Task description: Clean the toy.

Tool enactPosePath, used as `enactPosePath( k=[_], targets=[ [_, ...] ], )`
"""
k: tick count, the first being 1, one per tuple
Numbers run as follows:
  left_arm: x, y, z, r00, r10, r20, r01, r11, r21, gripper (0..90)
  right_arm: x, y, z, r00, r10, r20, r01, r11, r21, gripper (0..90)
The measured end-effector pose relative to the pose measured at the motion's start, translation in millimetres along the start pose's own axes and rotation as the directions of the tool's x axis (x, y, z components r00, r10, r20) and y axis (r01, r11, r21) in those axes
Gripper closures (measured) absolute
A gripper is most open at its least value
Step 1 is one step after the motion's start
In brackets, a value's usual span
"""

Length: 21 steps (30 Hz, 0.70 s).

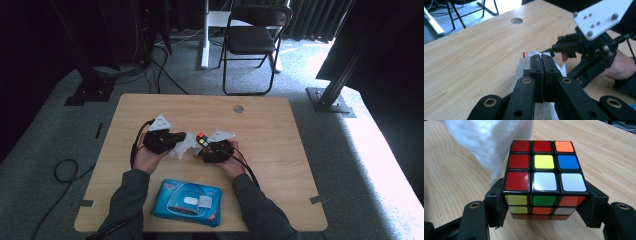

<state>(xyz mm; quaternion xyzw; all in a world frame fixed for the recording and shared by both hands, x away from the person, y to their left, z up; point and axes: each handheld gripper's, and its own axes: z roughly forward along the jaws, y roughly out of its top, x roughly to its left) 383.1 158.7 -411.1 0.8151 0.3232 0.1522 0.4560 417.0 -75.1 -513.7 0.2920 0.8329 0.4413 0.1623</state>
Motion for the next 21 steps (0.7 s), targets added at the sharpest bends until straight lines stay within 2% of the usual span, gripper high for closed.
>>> enactPosePath(
  k=[5, 8, 9, 12, 17, 21],
  targets=[
    [1.1, 5.4, 7.1, 1.0, -0.003, 0.006, 0.003, 1.0, -0.002, 88.5, 0.5, 0.3, -0.5, 1.0, 0.002, -0.009, -0.002, 1.0, -0.003, 34.2],
    [0.8, 8.1, 17.7, 0.9999, -0.009, 0.011, 0.009, 1.0, 0.002, 88.5, 1.5, -0.6, -0.4, 0.9998, 0.009, -0.019, -0.009, 1.0, -0.005, 34.2],
    [-0.2, 8.2, 23.4, 1.0, 0.002, 0.005, -0.002, 0.9998, 0.021, 88.5, 1.7, -0.7, -0.4, 0.9998, 0.009, -0.02, -0.009, 1.0, -0.005, 34.2],
    [-1.4, 7.1, 31.3, 1.0, 0.002, -0.001, -0.002, 0.9993, 0.037, 88.4, 2.2, -0.7, -0.6, 0.9996, 0.01, -0.027, -0.01, 1.0, -0.009, 34.2],
    [-3.3, 1.1, 52.9, 0.9996, 0.023, -0.017, -0.021, 0.9932, 0.115, 87.8, 3.4, 0.5, -2.7, 0.9989, 0.014, -0.045, -0.015, 1.0, -0.028, 34.2],
    [-6.8, -3.3, 62.1, 0.9989, 0.037, -0.029, -0.033, 0.9898, 0.139, 82.1, 5.0, 1.9, -4.0, 0.9987, 0.006, -0.051, -0.007, 0.999, -0.034, 34.3]
  ],
)
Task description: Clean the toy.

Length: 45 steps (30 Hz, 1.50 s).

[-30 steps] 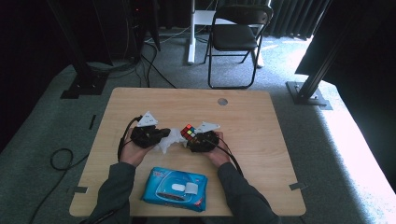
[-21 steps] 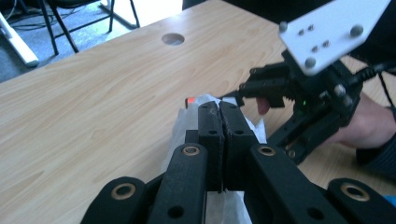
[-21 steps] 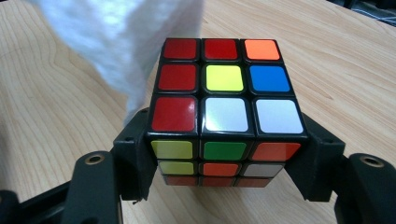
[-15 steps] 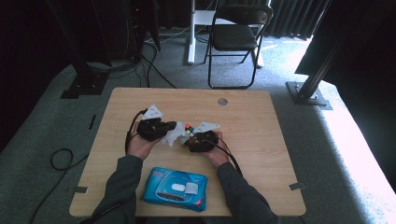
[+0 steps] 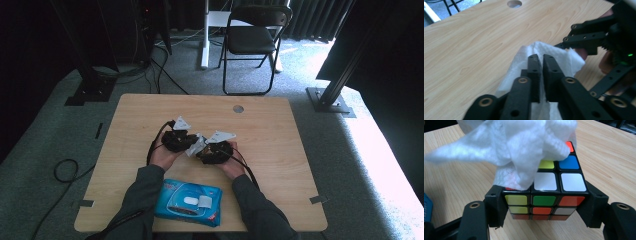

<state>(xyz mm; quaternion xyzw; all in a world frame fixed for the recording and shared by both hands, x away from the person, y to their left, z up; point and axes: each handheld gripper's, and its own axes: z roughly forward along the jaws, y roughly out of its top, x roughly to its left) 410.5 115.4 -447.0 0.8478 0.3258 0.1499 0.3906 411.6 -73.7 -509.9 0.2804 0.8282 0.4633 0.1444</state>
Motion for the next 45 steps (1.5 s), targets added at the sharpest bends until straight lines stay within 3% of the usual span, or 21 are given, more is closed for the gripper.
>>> enactPosePath(
  k=[4, 15, 20, 23, 30, 40, 45],
  targets=[
    [-3.1, -1.5, 4.4, 0.9998, 0.019, 0.004, -0.019, 0.9998, 0.01, 79.0, -0.1, -0.2, -0.5, 1.0, 0.003, -0.009, -0.002, 1.0, 0.008, 34.4],
    [-0.1, -3.5, 6.2, 0.9992, 0.0, 0.04, 0.0, 1.0, -0.009, 73.1, -1.6, -0.4, -0.9, 0.9999, 0.005, -0.015, -0.004, 1.0, 0.017, 34.4],
    [-1.0, -2.1, 7.2, 0.9994, 0.0, 0.035, 0.0, 0.9998, -0.019, 66.7, -0.5, 0.9, -1.7, 0.9998, -0.008, -0.017, 0.008, 1.0, 0.015, 34.4],
    [-1.7, -2.6, 7.3, 0.9998, 0.008, 0.018, -0.007, 0.9997, -0.025, 69.3, 0.1, 1.7, -2.5, 0.9998, -0.011, -0.015, 0.011, 1.0, 0.016, 34.4],
    [-0.6, -3.0, 5.7, 0.9998, 0.012, -0.014, -0.012, 0.9993, -0.035, 84.5, 1.1, 2.6, -3.5, 0.9997, -0.016, -0.019, 0.016, 1.0, 0.01, 34.4],
    [6.4, -0.1, 5.9, 0.9989, -0.022, -0.04, 0.02, 0.9991, -0.037, 86.6, 4.1, 3.8, -4.2, 0.9991, -0.03, -0.032, 0.03, 1.0, 0.006, 34.4],
    [8.7, 2.5, 8.8, 0.9965, -0.039, -0.074, 0.037, 0.9989, -0.029, 86.6, 6.0, 4.0, -3.4, 0.9983, -0.037, -0.045, 0.037, 0.999, 0.005, 34.4]
  ],
)
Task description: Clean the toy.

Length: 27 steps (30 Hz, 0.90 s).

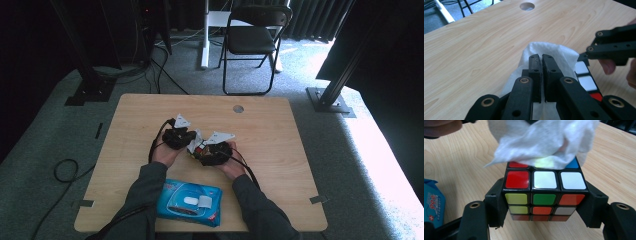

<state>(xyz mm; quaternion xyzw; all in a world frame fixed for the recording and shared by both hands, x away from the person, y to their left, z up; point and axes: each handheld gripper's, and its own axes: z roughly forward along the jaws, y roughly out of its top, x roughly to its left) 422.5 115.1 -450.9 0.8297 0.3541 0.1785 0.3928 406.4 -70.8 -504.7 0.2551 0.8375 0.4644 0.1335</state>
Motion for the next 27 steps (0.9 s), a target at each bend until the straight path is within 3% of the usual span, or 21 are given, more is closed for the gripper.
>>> enactPosePath(
  k=[5, 12, 16, 27],
  targets=[
    [0.0, 1.6, 1.5, 0.9998, 0.001, -0.019, -0.001, 1.0, 0.001, 86.5, 1.4, 0.3, -0.4, 0.9999, -0.01, -0.004, 0.01, 1.0, 0.001, 34.4],
    [2.8, -0.7, 3.9, 0.9987, -0.027, -0.043, 0.027, 0.9996, -0.001, 86.2, 1.4, 0.0, -1.5, 0.9997, -0.018, -0.015, 0.018, 1.0, -0.001, 34.3],
    [1.5, -1.5, 5.2, 0.9987, -0.019, -0.048, 0.02, 0.9998, 0.01, 86.5, 1.8, -0.7, -0.3, 0.9997, -0.022, -0.008, 0.022, 1.0, 0.005, 34.3],
    [-7.9, 0.5, 6.8, 0.9997, 0.021, -0.014, -0.021, 0.9996, 0.018, 87.1, -1.8, -4.1, 1.3, 1.0, -0.005, 0.0, 0.005, 1.0, 0.017, 34.3]
  ],
)
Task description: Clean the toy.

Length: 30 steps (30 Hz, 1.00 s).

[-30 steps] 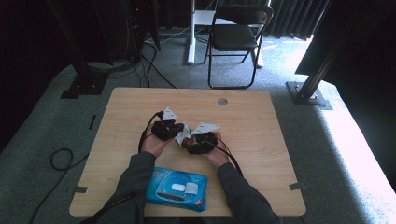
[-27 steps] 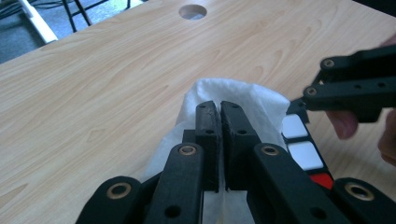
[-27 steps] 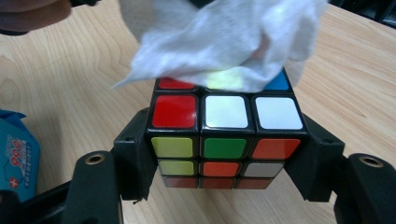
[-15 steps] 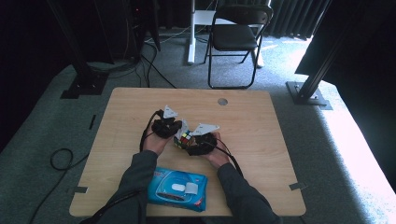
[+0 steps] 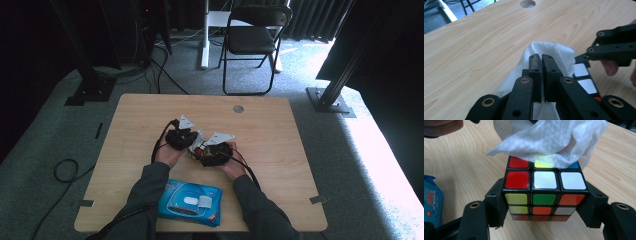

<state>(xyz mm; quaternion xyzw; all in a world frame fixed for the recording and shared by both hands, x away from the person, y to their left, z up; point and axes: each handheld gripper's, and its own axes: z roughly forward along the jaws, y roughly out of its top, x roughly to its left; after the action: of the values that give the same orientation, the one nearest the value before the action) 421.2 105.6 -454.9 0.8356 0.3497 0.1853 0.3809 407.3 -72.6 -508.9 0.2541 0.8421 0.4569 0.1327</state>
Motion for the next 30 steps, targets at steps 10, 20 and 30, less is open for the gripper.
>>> enactPosePath(
  k=[10, 20, 30],
  targets=[
    [-15.1, 2.7, 2.7, 0.9945, 0.065, 0.082, -0.064, 0.9978, -0.014, 87.2, 1.0, 2.0, 2.6, 1.0, 0.007, 0.002, -0.007, 1.0, -0.002, 34.3],
    [-20.5, 3.8, 1.0, 0.9856, 0.076, 0.151, -0.073, 0.997, -0.024, 87.6, -3.9, 2.6, 1.7, 0.9996, 0.029, 0.002, -0.029, 0.999, -0.016, 34.3],
    [-22.4, 4.0, -0.9, 0.9864, 0.1, 0.13, -0.097, 0.9949, -0.027, 88.1, -6.4, 3.3, -0.1, 0.9994, 0.032, 0.011, -0.032, 0.999, -0.013, 34.3]
  ],
)
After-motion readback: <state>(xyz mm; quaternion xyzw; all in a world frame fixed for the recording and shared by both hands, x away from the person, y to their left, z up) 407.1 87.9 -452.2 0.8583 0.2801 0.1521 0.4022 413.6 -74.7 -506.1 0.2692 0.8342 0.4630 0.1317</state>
